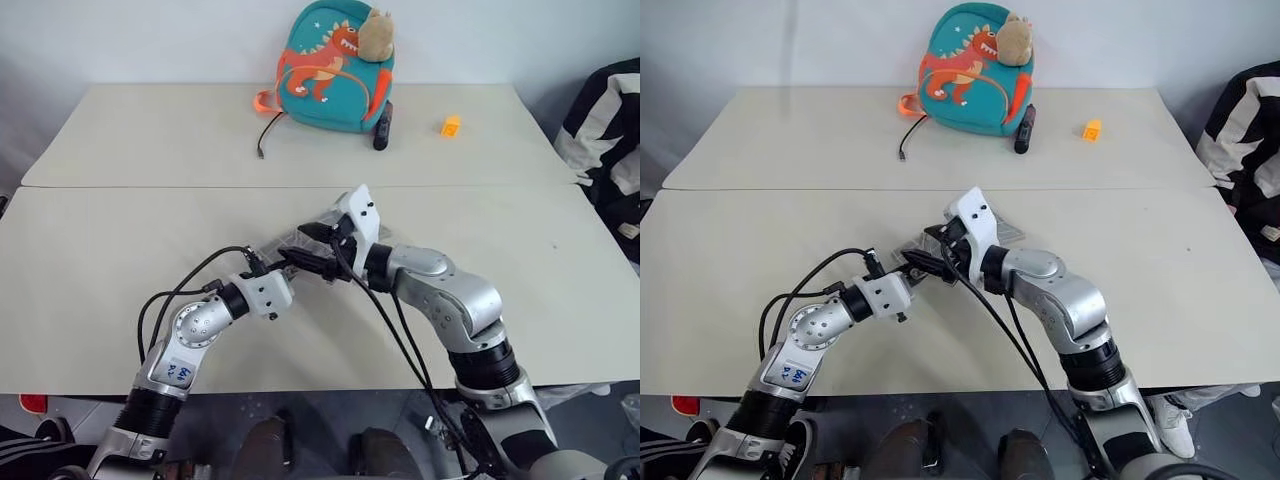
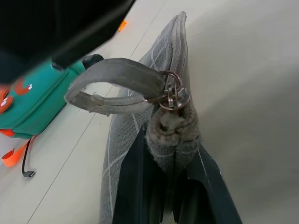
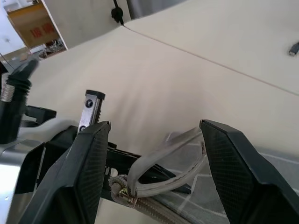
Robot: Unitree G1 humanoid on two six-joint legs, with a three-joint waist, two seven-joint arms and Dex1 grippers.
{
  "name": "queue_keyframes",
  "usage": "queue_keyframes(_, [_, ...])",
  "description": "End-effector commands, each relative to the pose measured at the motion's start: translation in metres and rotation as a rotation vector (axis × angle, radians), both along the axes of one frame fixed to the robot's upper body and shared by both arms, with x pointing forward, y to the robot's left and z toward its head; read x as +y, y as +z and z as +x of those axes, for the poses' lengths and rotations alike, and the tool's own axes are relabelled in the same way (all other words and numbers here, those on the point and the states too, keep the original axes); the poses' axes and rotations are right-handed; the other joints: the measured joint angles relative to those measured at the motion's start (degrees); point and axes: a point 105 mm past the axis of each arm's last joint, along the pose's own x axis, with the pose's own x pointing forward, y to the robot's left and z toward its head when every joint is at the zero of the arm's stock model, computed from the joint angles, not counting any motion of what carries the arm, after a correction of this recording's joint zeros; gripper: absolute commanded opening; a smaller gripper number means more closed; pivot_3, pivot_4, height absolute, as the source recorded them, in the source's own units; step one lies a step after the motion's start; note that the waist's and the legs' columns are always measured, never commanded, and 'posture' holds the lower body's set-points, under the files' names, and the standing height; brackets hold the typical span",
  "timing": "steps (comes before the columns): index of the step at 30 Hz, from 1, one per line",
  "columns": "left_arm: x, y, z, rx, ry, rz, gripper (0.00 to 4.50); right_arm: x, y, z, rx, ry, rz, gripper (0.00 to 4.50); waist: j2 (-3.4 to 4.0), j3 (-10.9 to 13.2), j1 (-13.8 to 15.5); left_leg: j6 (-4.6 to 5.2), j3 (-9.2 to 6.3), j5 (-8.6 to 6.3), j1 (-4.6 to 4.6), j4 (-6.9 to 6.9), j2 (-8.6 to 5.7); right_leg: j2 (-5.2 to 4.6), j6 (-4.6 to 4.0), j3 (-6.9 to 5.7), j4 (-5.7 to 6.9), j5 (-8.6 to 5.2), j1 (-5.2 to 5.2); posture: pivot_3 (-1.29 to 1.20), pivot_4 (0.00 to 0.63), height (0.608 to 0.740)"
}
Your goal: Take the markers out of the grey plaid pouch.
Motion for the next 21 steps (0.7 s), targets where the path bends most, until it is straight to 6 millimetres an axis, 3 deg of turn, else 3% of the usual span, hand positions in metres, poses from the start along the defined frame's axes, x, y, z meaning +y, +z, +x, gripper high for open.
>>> queue_keyframes(1, [-0.003,0.008,-0.003,-0.039,-0.004,-0.017,0.00,0.000,0.007,0.000,0.019,-0.007,0.001,3.20,0.00,0.0,0.0,0.00,0.01,0.00,0.00,0.00,0.00,-0.01,0.00,0.00,0.01,0.00,0.00,0.00,0.150,0.740])
queue_keyframes(6, [-0.003,0.009,-0.003,-0.041,-0.003,-0.025,0.00,0.000,-0.003,0.001,0.038,-0.011,-0.078,3.20,0.00,0.0,0.0,0.00,0.03,0.00,-0.02,0.00,0.02,0.00,0.00,0.03,0.01,0.00,-0.04,0.00,0.150,0.740])
queue_keyframes(11, [-0.005,0.009,-0.004,-0.045,-0.006,-0.029,0.00,0.002,-0.006,0.001,0.106,-0.018,-0.046,3.20,0.00,0.0,-0.1,0.01,0.05,0.00,-0.02,-0.01,0.03,-0.01,0.00,0.04,0.02,0.00,-0.06,0.00,0.150,0.740])
queue_keyframes(14, [-0.006,0.008,-0.005,-0.041,-0.008,-0.028,0.00,0.003,-0.003,0.003,0.122,-0.029,-0.014,2.61,0.00,0.0,-0.1,0.01,0.05,0.00,-0.02,-0.01,0.03,0.00,0.00,0.04,0.02,0.00,-0.06,0.00,0.150,0.740])
queue_keyframes(21, [-0.006,0.009,-0.005,-0.038,-0.012,-0.031,0.00,0.002,-0.004,0.003,0.130,-0.018,-0.016,0.23,0.00,0.0,-0.1,0.01,0.06,-0.01,-0.03,-0.01,0.03,0.00,0.00,0.05,0.02,0.00,-0.07,0.00,0.150,0.740])
